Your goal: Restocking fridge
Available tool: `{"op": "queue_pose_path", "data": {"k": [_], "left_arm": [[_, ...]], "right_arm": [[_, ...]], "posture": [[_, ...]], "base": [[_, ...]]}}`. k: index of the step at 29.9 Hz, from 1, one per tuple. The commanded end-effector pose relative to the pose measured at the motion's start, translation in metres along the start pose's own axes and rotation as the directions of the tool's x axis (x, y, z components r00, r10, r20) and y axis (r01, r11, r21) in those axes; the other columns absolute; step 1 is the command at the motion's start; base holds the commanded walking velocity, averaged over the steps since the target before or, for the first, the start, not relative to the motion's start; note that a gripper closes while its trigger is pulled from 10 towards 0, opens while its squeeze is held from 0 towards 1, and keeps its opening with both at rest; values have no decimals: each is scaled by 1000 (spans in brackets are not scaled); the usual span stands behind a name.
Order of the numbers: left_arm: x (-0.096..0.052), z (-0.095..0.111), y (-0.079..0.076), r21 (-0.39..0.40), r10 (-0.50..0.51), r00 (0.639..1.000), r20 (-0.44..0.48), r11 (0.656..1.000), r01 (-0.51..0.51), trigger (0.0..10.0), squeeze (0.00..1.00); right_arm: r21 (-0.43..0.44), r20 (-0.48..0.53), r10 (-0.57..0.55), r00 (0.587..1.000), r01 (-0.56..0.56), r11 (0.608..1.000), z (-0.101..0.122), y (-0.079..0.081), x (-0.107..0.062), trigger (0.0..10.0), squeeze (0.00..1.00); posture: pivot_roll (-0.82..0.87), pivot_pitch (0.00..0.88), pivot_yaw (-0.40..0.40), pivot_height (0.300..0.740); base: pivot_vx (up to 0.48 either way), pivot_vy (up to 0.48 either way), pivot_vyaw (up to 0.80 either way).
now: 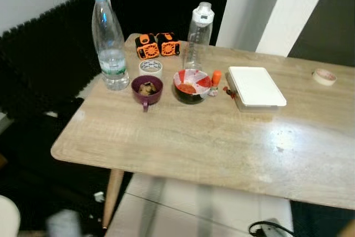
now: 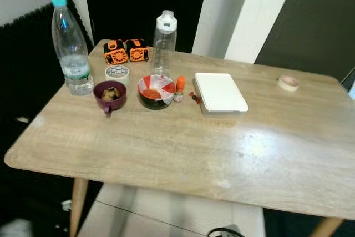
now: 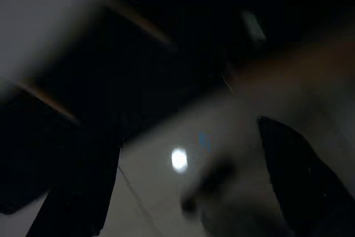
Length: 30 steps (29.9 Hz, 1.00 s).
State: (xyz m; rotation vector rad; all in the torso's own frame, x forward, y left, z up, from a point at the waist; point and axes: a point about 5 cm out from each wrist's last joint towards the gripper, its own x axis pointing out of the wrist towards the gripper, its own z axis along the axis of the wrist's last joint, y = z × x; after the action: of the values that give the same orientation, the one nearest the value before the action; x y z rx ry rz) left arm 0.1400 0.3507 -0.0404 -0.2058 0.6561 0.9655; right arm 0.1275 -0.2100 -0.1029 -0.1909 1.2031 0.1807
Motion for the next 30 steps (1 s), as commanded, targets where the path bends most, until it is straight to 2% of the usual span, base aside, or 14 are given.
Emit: {"op": "queue_pose_path", "data": {"k": [1,9,10,12,14,15,17,18,20,23,27,28,29,30], "left_arm": [[3,11,17,-93,127,992,29,988,-123,10000,0],[11,74,39,-390,236,950,204,910,-142,10000,0],[10,125,33,-524,176,907,383,850,57,10000,0],[9,142,31,-549,155,881,446,825,132,10000,0],[-10,215,10,-449,7,698,716,771,453,10000,0],[-10,215,10,-449,7,698,716,771,453,10000,0],[-30,254,-15,-285,-152,503,851,672,684,10000,0],[-30,254,-15,-285,-152,503,851,672,684,10000,0],[-54,274,-44,-59,-326,275,905,543,838,10000,0],[-78,276,-73,149,-476,71,877,409,900,10000,0],[-94,261,-102,294,-628,-68,775,263,919,10000,0],[-100,250,-115,340,-691,-113,714,202,919,10000,188],[-106,232,-134,398,-778,-157,608,128,908,10000,1000],[-106,232,-134,398,-778,-157,608,128,908,10000,1000]], "right_arm": [[-16,3,-4,1000,4,1000,4,3,1,10000,0],[-17,10,6,1000,-6,1000,9,13,3,10000,0],[-16,11,9,1000,-8,1000,9,16,4,10000,0],[-16,11,9,1000,-9,1000,9,16,4,10000,0],[-17,12,7,1000,-7,1000,7,14,3,10000,0],[-17,12,7,1000,-7,1000,7,14,3,10000,0],[-14,13,1,1000,-1,1000,6,10,2,10000,0],[-14,13,1,1000,-1,1000,6,10,2,10000,0],[-13,14,-6,1000,6,1000,5,3,1,10000,0],[-9,14,-12,1000,12,1000,3,-5,-1,10000,0],[-7,10,-19,1000,20,1000,1,-12,-3,10000,0],[-7,8,-23,1000,23,1000,-1,-15,-4,10000,0],[-7,3,-28,1000,28,1000,-2,-19,-5,10000,0],[-7,3,-28,1000,28,1000,-2,-19,-5,10000,0]], "posture": [[110,15,-100,740],[108,17,-101,740],[104,18,-104,740],[104,18,-104,740],[103,16,-107,740],[103,16,-107,740],[104,15,-107,740],[104,15,-107,740],[102,15,-106,740],[99,14,-104,740],[99,13,-104,740],[99,13,-104,740],[97,15,-102,740],[97,15,-102,740]], "base": [[0,0,0],[0,0,0],[0,0,0],[0,0,0],[0,0,0],[0,0,0],[0,0,0],[0,0,0],[0,0,0],[0,0,0],[0,0,0],[0,0,0],[0,0,0],[0,0,0]]}}
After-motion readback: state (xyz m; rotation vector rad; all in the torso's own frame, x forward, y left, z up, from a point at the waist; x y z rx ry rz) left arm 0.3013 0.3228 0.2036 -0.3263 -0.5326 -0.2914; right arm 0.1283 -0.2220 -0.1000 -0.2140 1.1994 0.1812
